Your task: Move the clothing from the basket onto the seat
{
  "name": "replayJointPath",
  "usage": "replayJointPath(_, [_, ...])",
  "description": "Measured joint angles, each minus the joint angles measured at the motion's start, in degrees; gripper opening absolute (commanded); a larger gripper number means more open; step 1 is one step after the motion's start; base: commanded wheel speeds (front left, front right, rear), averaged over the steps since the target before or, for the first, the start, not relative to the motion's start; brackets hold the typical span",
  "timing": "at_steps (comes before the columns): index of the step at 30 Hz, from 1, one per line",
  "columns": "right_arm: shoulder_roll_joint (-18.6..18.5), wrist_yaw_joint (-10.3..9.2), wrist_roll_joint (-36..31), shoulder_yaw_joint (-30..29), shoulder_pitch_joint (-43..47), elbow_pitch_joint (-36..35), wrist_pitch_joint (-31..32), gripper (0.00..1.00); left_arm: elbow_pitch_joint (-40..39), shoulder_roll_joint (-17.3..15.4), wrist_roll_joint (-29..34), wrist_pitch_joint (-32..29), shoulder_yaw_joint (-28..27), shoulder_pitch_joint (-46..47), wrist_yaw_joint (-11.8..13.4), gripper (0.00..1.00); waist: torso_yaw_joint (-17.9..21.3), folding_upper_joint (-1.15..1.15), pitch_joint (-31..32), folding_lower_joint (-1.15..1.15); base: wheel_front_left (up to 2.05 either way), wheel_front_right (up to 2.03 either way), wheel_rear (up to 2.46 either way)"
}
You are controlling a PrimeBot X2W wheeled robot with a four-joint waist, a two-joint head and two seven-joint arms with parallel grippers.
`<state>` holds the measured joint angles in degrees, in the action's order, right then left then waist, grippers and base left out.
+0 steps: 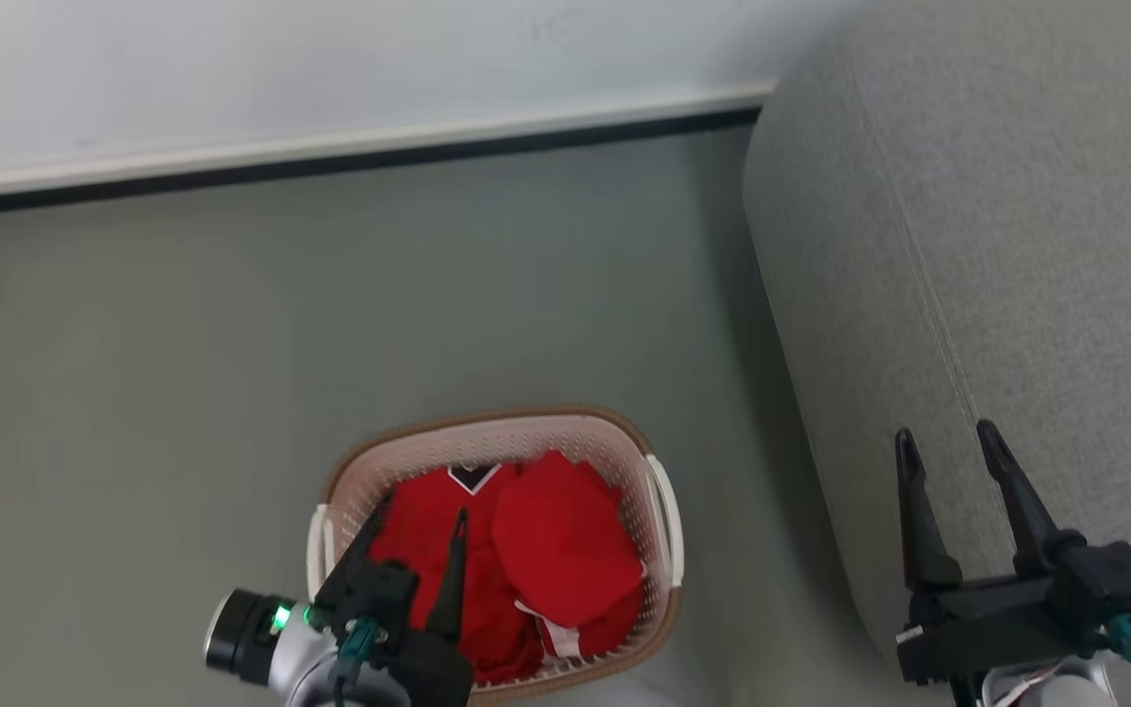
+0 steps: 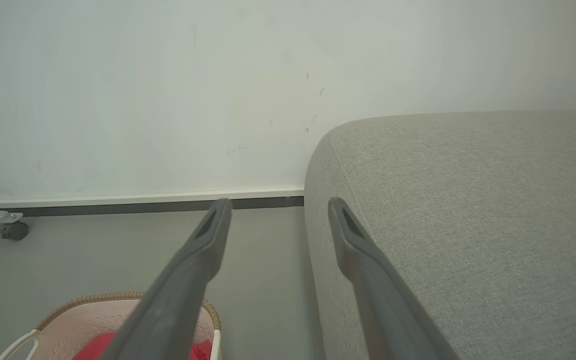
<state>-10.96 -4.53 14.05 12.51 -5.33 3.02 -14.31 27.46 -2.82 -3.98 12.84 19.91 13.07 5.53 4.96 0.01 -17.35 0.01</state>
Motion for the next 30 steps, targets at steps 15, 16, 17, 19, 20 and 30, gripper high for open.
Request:
replayJointPath(15, [1.3,1.53,-0.5,0.3,-8.2,-3.1,-0.4,1.00,8.1,0.1,-5.9,-2.2,3.4,9.6,1.1,1.00,5.9,0.00,-12.4,0.01,0.00,0.00,0.00])
replayJointPath(16, [1.4,1.76,-0.5,0.3,-8.6,-3.4,-0.4,1.00,8.7,0.1,-6.1,-2.3,3.5,10.2,1.1,1.00,6.3,0.00,-13.3,0.01,0.00,0.00,0.00])
replayJointPath(17, [1.5,2.03,-0.5,0.3,-9.2,-3.7,-0.4,1.00,9.3,0.1,-6.5,-2.6,3.5,10.6,1.1,1.00,6.6,0.00,-14.2,0.00,0.00,0.00,0.00])
replayJointPath(19, [1.8,2.11,-0.5,0.4,-10.3,-4.4,-0.4,1.00,10.4,0.1,-7.0,-2.7,3.4,11.4,1.1,1.00,7.2,0.00,-15.9,0.00,0.00,0.00,0.00])
replayJointPath(20, [1.9,2.22,-0.5,0.4,-10.8,-4.8,-0.4,1.00,11.0,0.1,-7.1,-2.7,3.3,11.9,1.1,1.00,7.5,0.01,-16.8,0.00,0.00,0.00,0.00])
replayJointPath(30, [2.3,3.88,-0.9,-0.1,-15.0,-8.3,-0.4,1.00,15.5,0.1,-7.5,-3.7,1.2,19.0,1.5,1.00,9.9,0.01,-25.6,0.00,0.00,0.00,0.00])
